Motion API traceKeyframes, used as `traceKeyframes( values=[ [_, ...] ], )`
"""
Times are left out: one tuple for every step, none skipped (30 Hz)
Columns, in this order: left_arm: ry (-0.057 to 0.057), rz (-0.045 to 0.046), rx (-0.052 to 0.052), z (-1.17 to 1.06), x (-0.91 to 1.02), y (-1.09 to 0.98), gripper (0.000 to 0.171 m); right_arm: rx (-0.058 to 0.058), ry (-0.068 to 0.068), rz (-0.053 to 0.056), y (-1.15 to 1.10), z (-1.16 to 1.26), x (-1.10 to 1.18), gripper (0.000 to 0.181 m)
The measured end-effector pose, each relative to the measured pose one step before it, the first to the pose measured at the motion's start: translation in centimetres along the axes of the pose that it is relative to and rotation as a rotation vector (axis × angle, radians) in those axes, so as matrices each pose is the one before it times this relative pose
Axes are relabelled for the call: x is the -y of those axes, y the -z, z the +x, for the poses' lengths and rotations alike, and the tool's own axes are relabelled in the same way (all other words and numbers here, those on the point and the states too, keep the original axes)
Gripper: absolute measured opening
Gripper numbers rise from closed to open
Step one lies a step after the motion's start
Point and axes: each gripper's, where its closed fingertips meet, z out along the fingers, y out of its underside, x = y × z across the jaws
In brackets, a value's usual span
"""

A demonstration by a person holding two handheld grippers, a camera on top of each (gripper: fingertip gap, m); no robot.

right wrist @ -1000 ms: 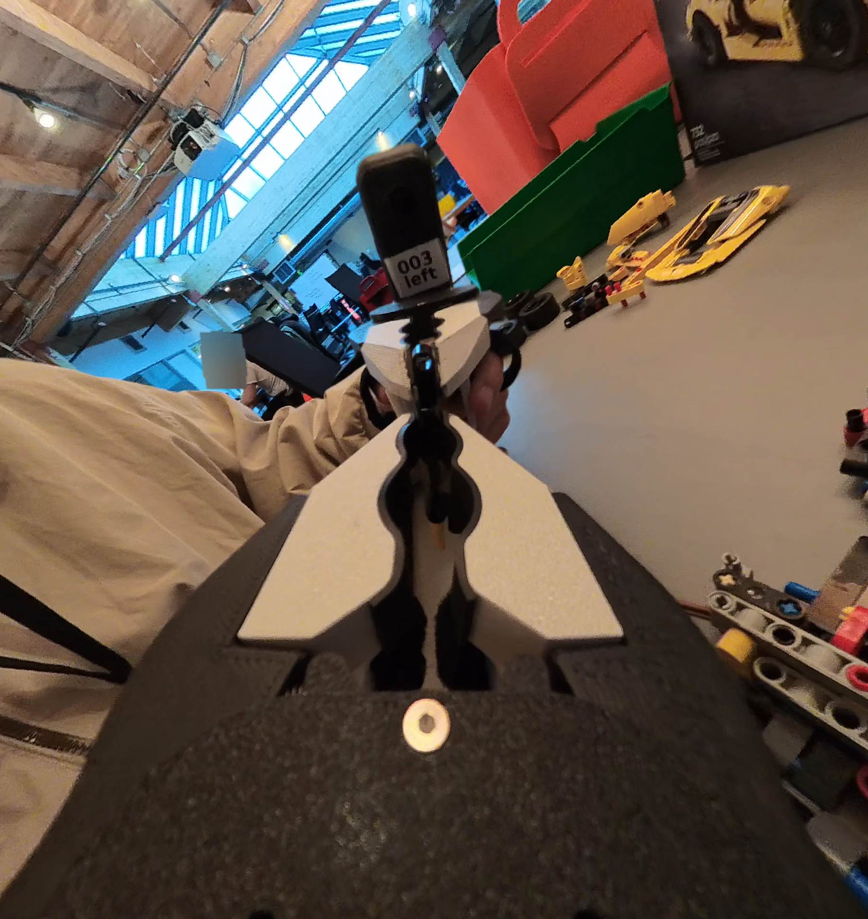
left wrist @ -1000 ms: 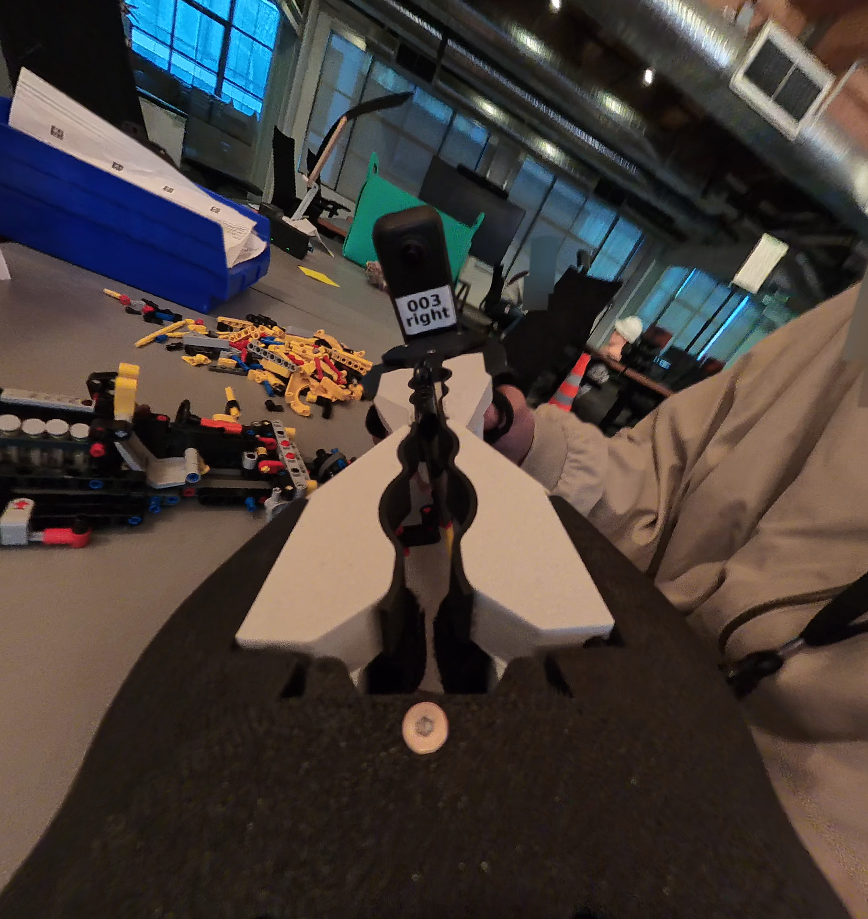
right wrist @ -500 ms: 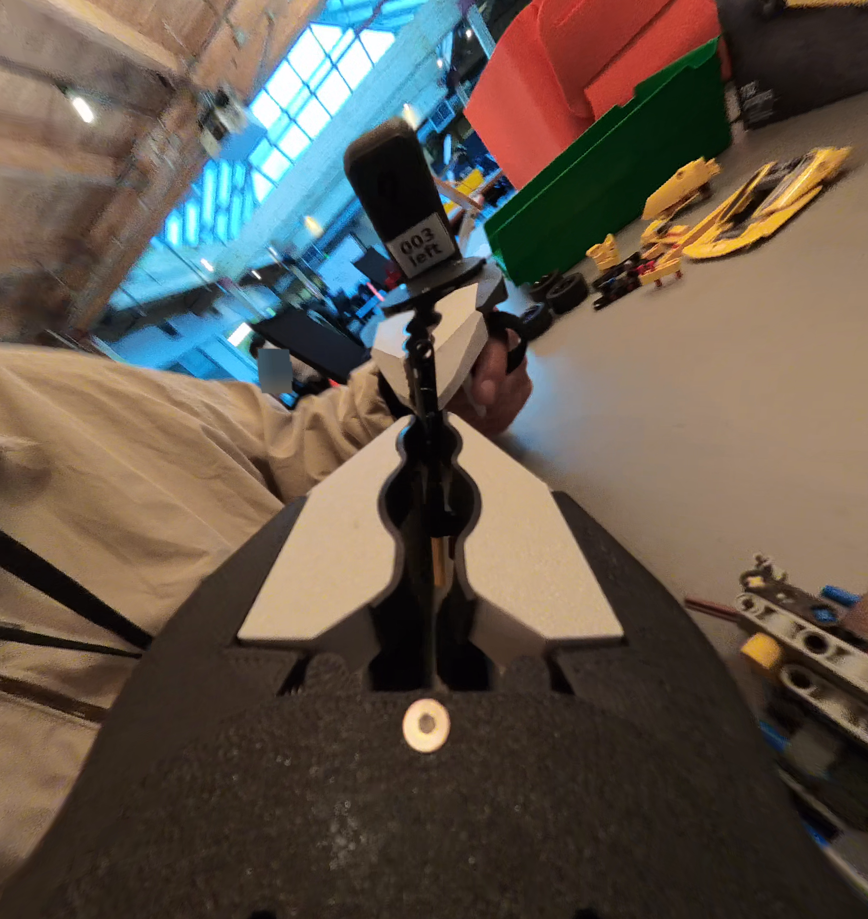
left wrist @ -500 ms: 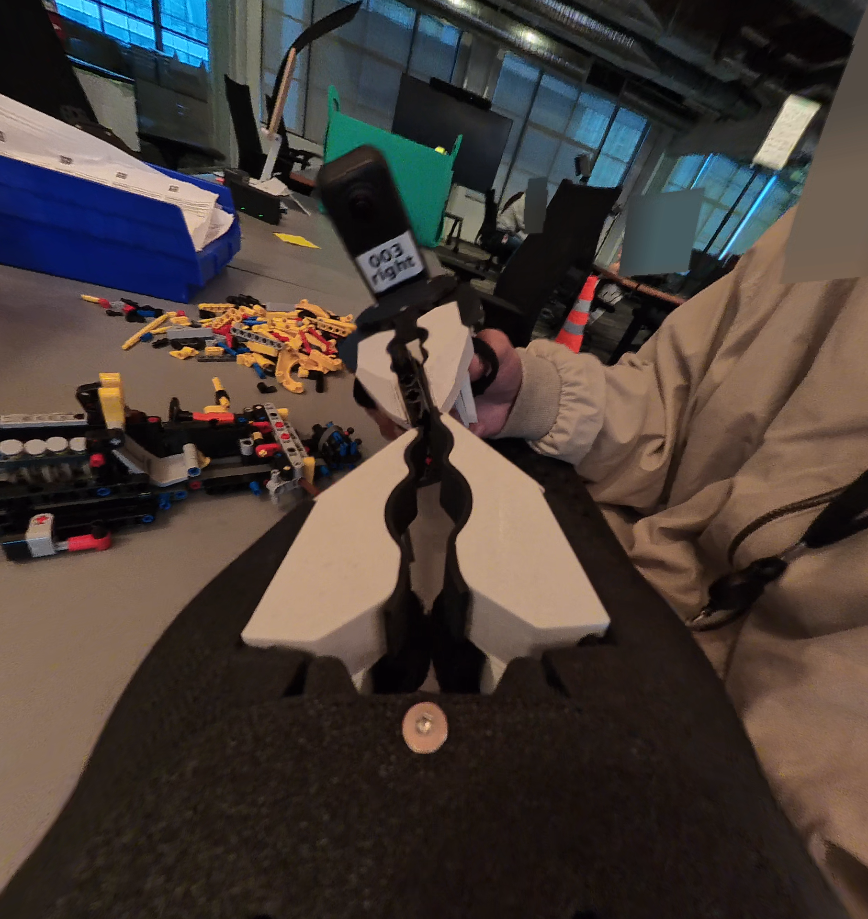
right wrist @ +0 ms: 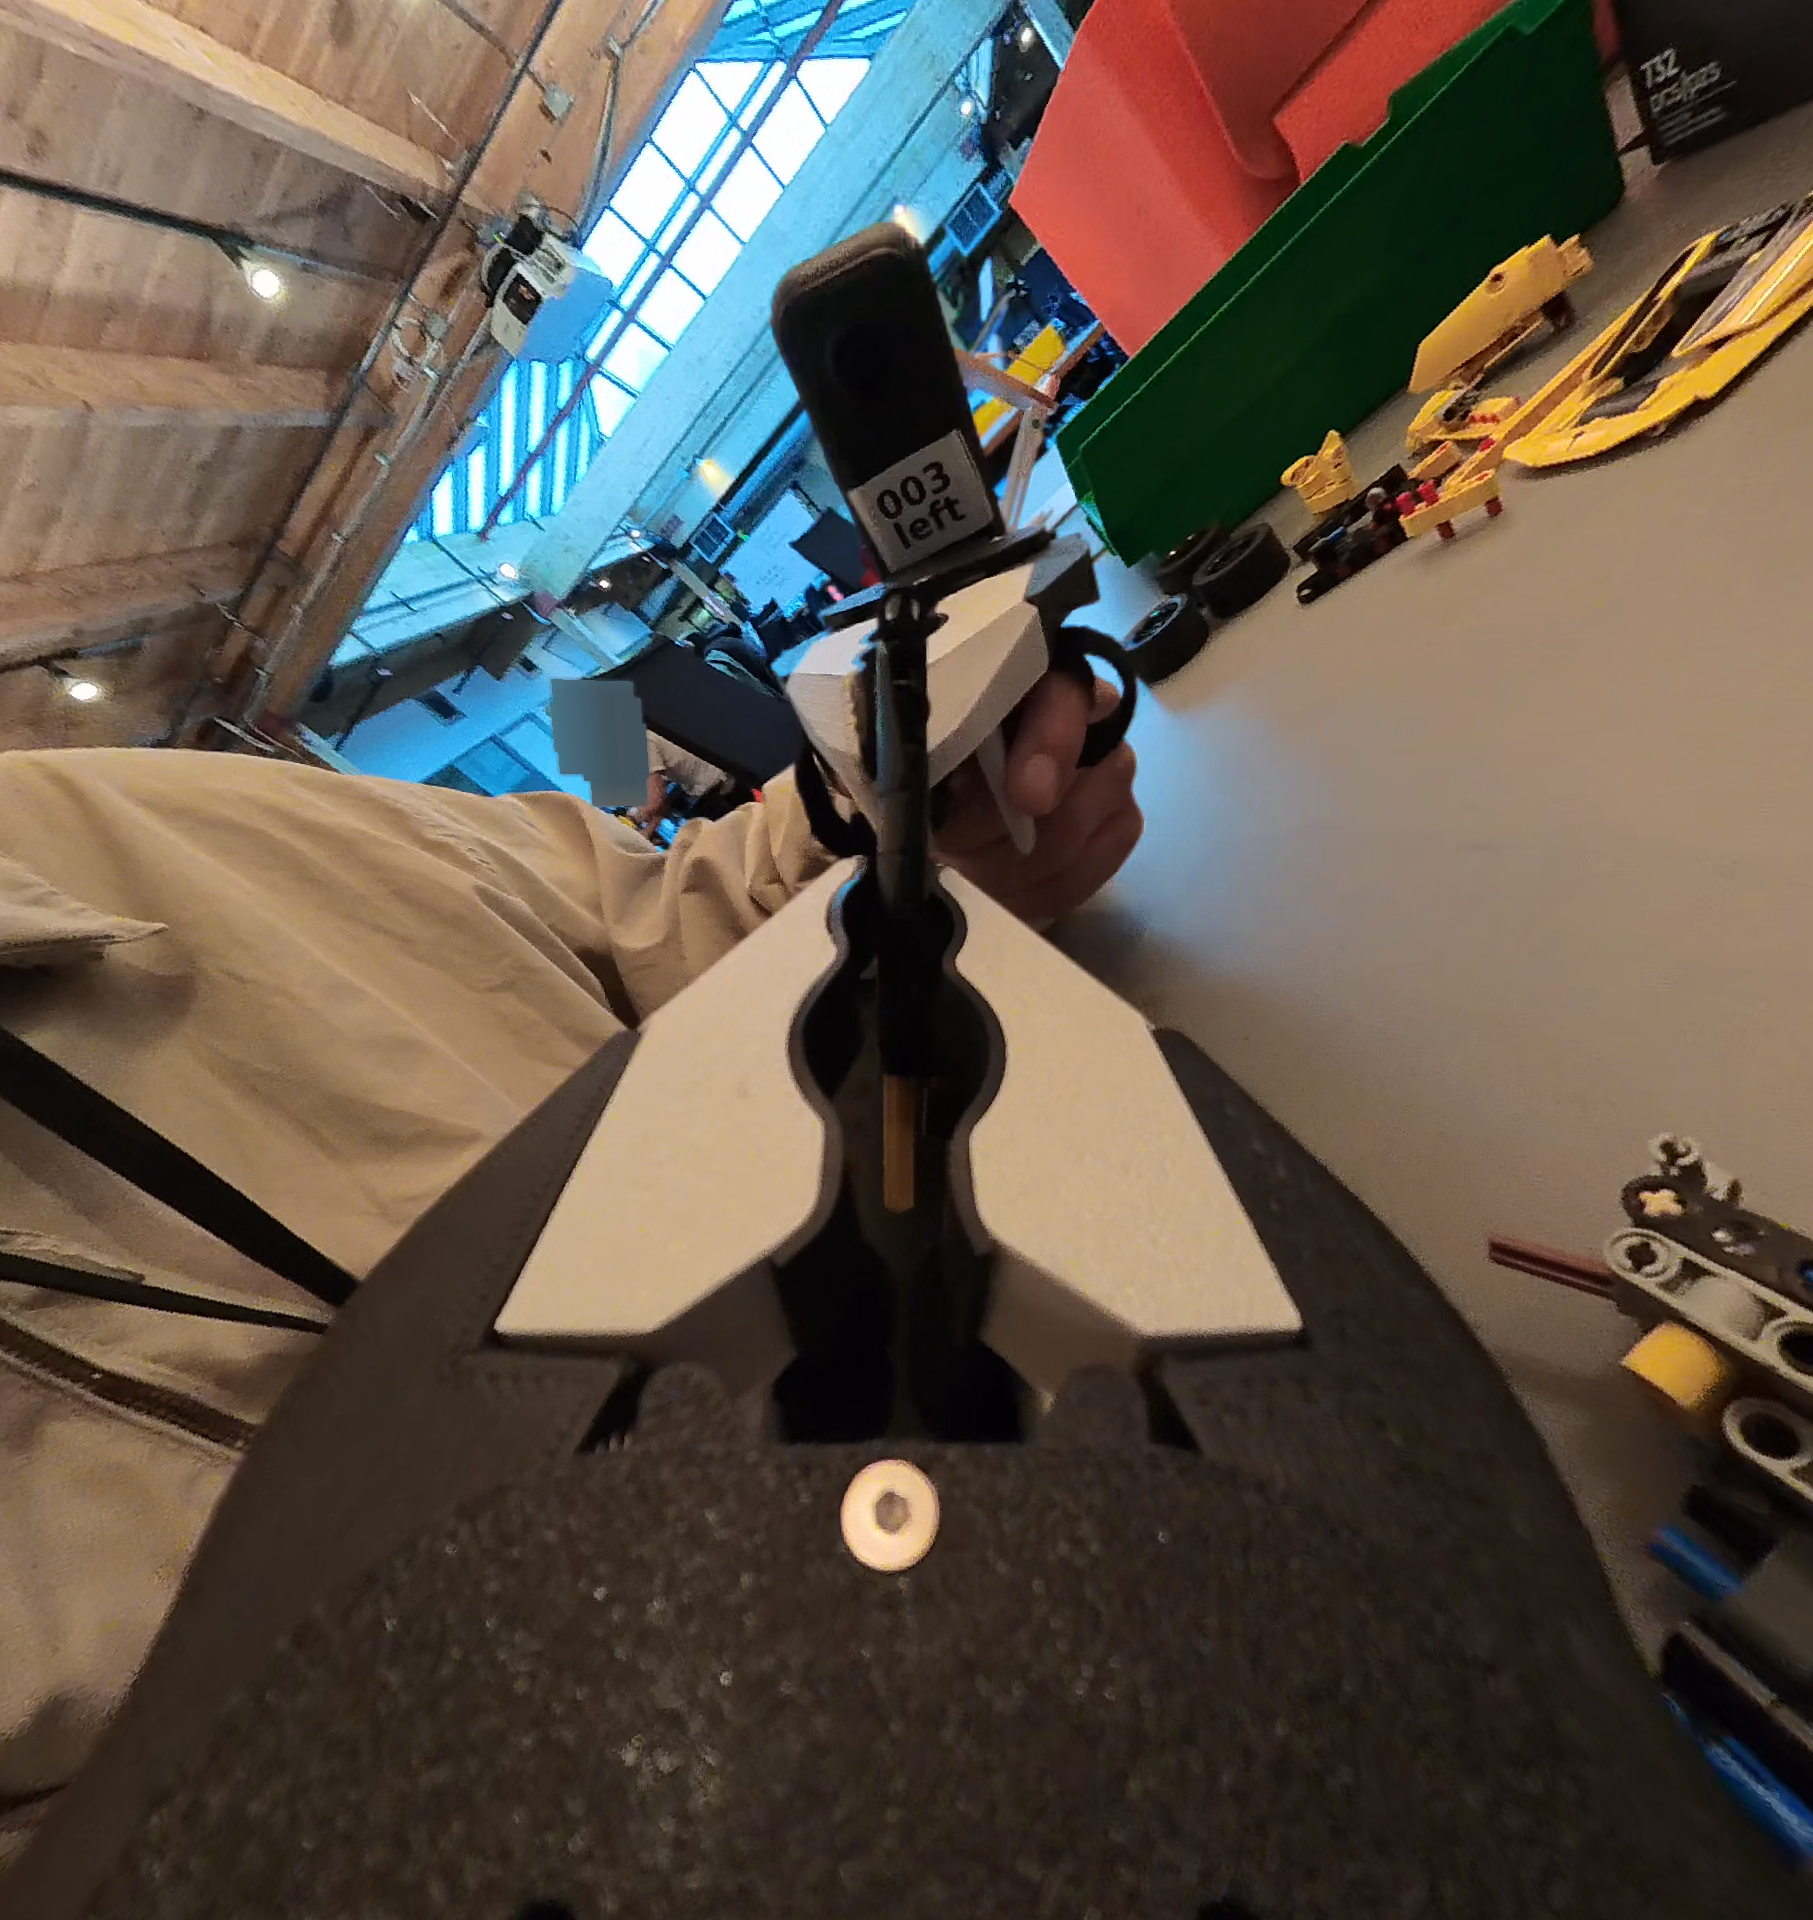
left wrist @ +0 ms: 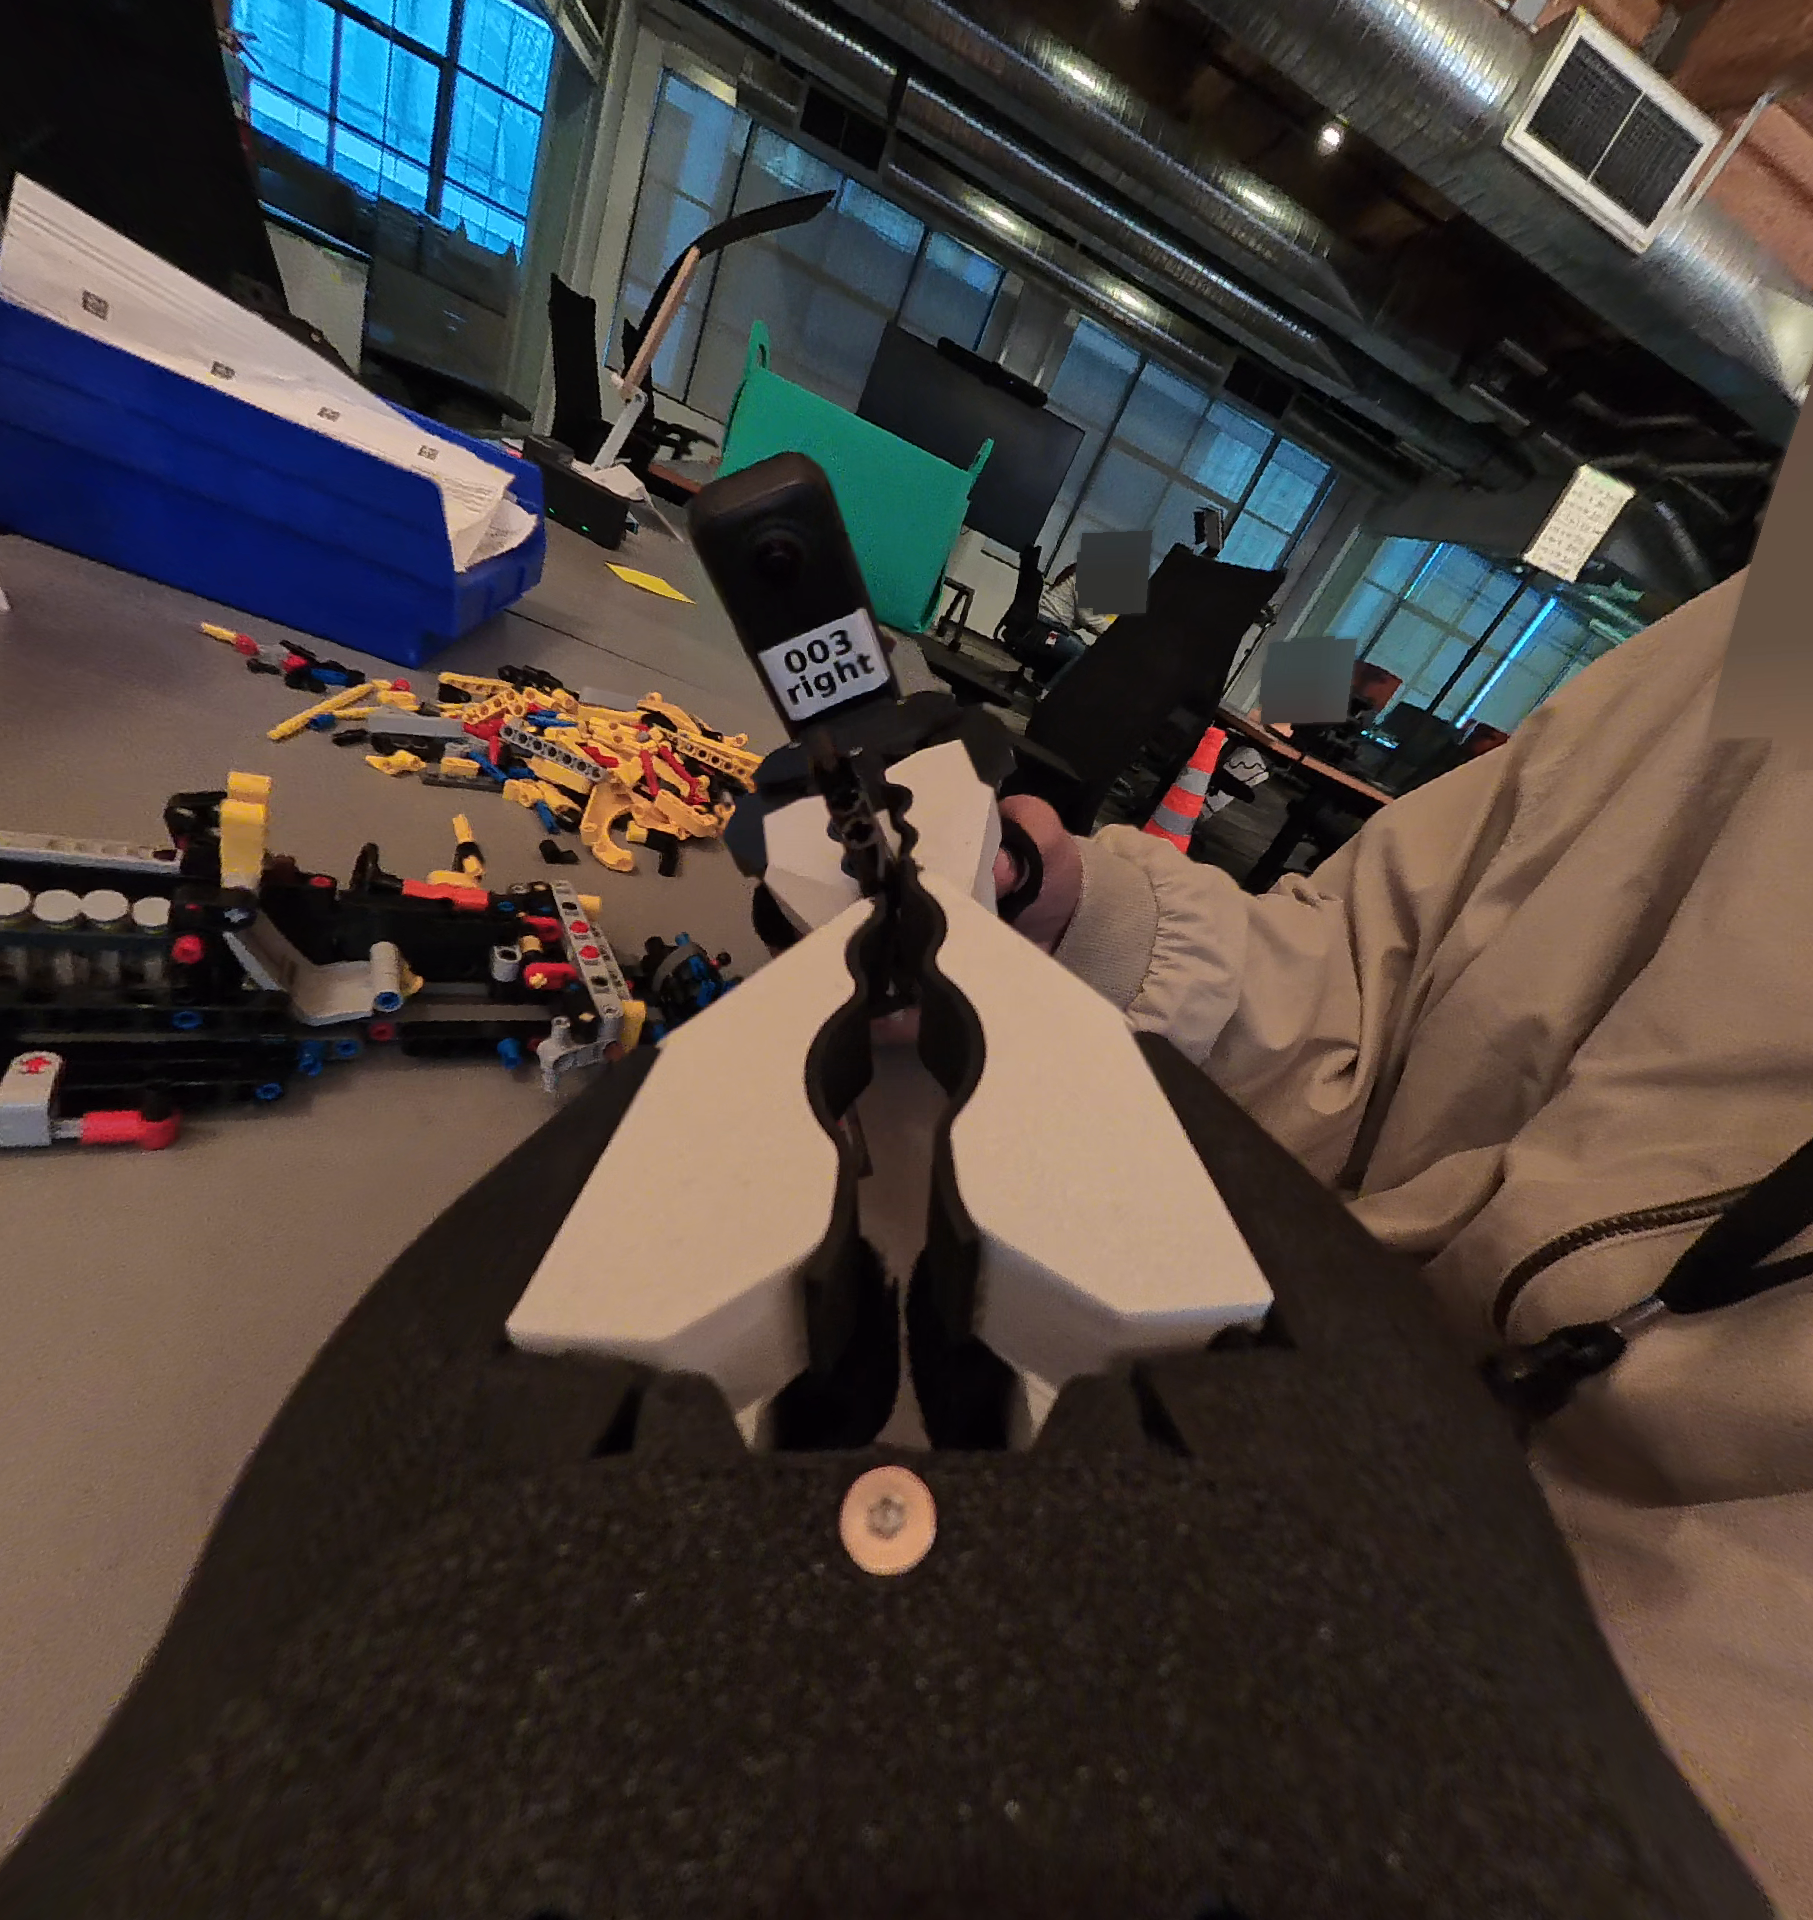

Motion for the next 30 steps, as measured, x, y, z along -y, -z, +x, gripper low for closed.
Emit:
traceKeyframes(
  values=[
    [0.0052, 0.00559, 0.0052, -0.102, 0.074, -0.035, 0.000, 0.0061, -0.0159, 0.0094, 0.031, -0.009, 0.068, 0.007],
    [0.0079, 0.00617, 0.0042, -0.105, 0.055, -0.035, 0.000, 0.0020, -0.0144, 0.0046, 0.038, 0.076, 0.031, 0.007],
    [0.0089, 0.01040, 0.0005, -0.019, 0.127, -0.032, 0.000, 0.0121, -0.0188, 0.0042, -0.006, -0.105, 0.019, 0.007],
    [0.0075, 0.01066, 0.0003, 0.004, 0.127, -0.064, 0.000, 0.0109, -0.0111, 0.0091, 0.040, -0.119, 0.154, 0.007],
    [0.0010, 0.00110, -0.0030, 0.029, 0.021, -0.042, 0.000, -0.0007, -0.0012, -0.0039, 0.015, -0.026, -0.085, 0.007],
    [-0.0032, 0.00178, -0.0051, 0.121, 0.044, -0.040, 0.000, 0.0070, 0.0027, -0.0051, 0.010, -0.152, -0.064, 0.007],
    [-0.0024, 0.00531, 0.0026, 0.018, 0.108, -0.038, 0.000, 0.0048, -0.0019, 0.0093, 0.024, -0.101, 0.120, 0.007],
    [0.0024, 0.00518, 0.0071, -0.100, 0.014, -0.035, 0.000, 0.0080, -0.0182, 0.0126, 0.033, 0.047, 0.134, 0.007],
    [-0.0017, -0.00382, -0.0022, -0.015, -0.144, -0.027, 0.000, 0.0122, -0.0281, -0.0027, 0.068, 0.075, 0.001, 0.007],
    [-0.0101, -0.01493, -0.0158, 0.191, -0.238, 0.019, 0.000, 0.0130, -0.0196, -0.0079, 0.069, -0.005, -0.077, 0.006],
    [-0.0051, -0.01490, -0.0236, 0.273, -0.158, 0.083, 0.000, 0.0090, 0.0010, -0.0074, -0.012, -0.133, -0.101, 0.006],
    [0.0027, -0.00575, -0.0144, 0.102, -0.032, 0.104, 0.000, -0.0123, 0.0326, 0.0040, -0.100, 0.000, 0.040, 0.006],
    [0.0041, -0.01019, -0.0069, 0.013, -0.147, 0.073, 0.000, -0.0260, 0.0386, 0.0133, -0.003, 0.151, 0.246, 0.011],
    [0.0039, -0.01852, -0.0041, -0.002, -0.328, 0.017, 0.000, 0.0009, 0.0223, 0.0249, 0.148, -0.165, 0.489, 0.021],
    [0.0001, -0.01350, 0.0018, -0.035, -0.313, -0.026, 0.000, 0.0057, -0.0045, 0.0227, 0.262, -0.021, 0.471, 0.027],
    [0.0040, -0.01352, -0.0030, 0.022, -0.309, -0.075, 0.000, -0.0020, -0.0126, 0.0104, 0.201, 0.188, 0.196, 0.027],
    [0.0038, -0.01001, -0.0065, 0.107, -0.208, -0.102, 0.000, 0.0040, -0.0061, -0.0040, 0.009, -0.009, -0.068, 0.024],
    [-0.0017, -0.00287, -0.0060, 0.142, -0.044, -0.093, 0.000, 0.0000, 0.0065, -0.0051, -0.104, -0.086, -0.110, 0.023],
    [-0.0030, -0.00669, -0.0094, 0.205, -0.056, -0.124, 0.000, -0.0013, 0.0108, -0.0080, -0.136, -0.053, -0.174, 0.020],
    [-0.0061, -0.00694, -0.0048, 0.163, -0.079, -0.125, 0.000, 0.0048, -0.0022, -0.0106, -0.086, -0.094, -0.163, 0.012],
    [-0.0034, -0.00081, -0.0022, 0.113, -0.007, -0.085, 0.000, 0.0083, -0.0051, -0.0055, 0.042, -0.098, -0.065, 0.006],
    [0.0009, -0.00206, -0.0007, 0.044, -0.054, -0.052, 0.000, 0.0087, -0.0094, -0.0079, 0.050, -0.078, -0.084, 0.006],
    [-0.0009, -0.00275, 0.0037, -0.052, -0.075, -0.034, 0.000, -0.0026, -0.0022, -0.0011, 0.049, 0.059, -0.027, 0.006],
    [-0.0034, 0.00179, 0.0069, -0.077, 0.017, -0.008, 0.000, -0.0125, 0.0138, -0.0030, 0.063, 0.030, 0.005, 0.006],
    [-0.0137, 0.01084, 0.0114, -0.101, 0.165, 0.033, 0.000, -0.0157, 0.0257, 0.0060, 0.057, -0.002, 0.170, 0.006],
    [-0.0222, 0.01048, 0.0141, -0.149, 0.156, 0.051, 0.000, -0.0021, -0.0015, 0.0184, -0.025, 0.045, 0.244, 0.006],
    [-0.0139, 0.00295, 0.0099, -0.167, 0.070, 0.001, 0.000, 0.0045, -0.0264, 0.0050, 0.038, 0.134, 0.110, 0.006],
    [-0.0042, 0.00340, 0.0011, -0.067, 0.065, -0.078, 0.000, 0.0051, -0.0117, 0.0077, 0.116, 0.063, 0.177, 0.006],
    [-0.0054, -0.00362, -0.0005, 0.015, 0.003, -0.081, 0.000, 0.0070, 0.0018, -0.0046, 0.077, -0.129, -0.013, 0.006],
    [-0.0157, -0.00726, 0.0072, -0.004, -0.009, -0.035, 0.000, -0.0232, 0.0243, -0.0022, 0.100, 0.125, 0.041, 0.006]
  ],
)
